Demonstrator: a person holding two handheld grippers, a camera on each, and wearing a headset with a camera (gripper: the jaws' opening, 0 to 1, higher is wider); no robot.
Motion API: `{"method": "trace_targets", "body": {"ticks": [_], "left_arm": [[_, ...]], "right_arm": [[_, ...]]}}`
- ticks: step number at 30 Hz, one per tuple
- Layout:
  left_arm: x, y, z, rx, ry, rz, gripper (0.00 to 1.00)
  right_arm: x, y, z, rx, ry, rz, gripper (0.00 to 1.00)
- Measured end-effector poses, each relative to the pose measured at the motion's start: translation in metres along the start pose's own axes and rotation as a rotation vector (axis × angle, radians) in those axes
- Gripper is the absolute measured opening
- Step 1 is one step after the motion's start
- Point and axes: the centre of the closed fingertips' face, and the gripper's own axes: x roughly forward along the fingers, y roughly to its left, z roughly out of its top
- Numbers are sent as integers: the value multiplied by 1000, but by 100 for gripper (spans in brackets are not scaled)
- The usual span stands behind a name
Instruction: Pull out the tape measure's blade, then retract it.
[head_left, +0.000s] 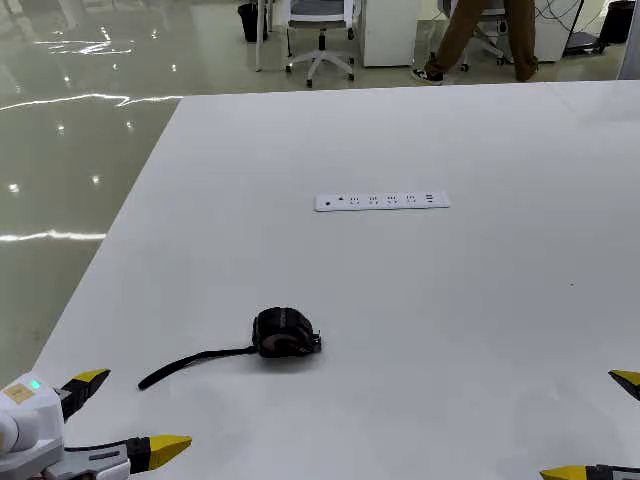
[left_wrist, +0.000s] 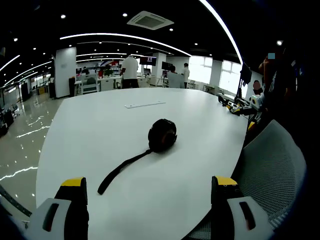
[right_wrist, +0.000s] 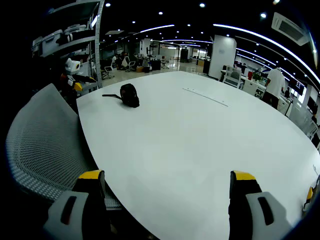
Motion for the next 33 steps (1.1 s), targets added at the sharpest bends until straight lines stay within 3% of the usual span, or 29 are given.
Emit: {"method": "trace_targets", "body": {"ticks": [27, 33], "left_arm": [[4, -2, 1, 1, 10, -8, 100], [17, -5, 14, 64, 20, -40, 100]], "right_arm": [[4, -2, 3, -12, 20, 10, 100], [11, -4, 8, -32, 26, 15, 100]]}}
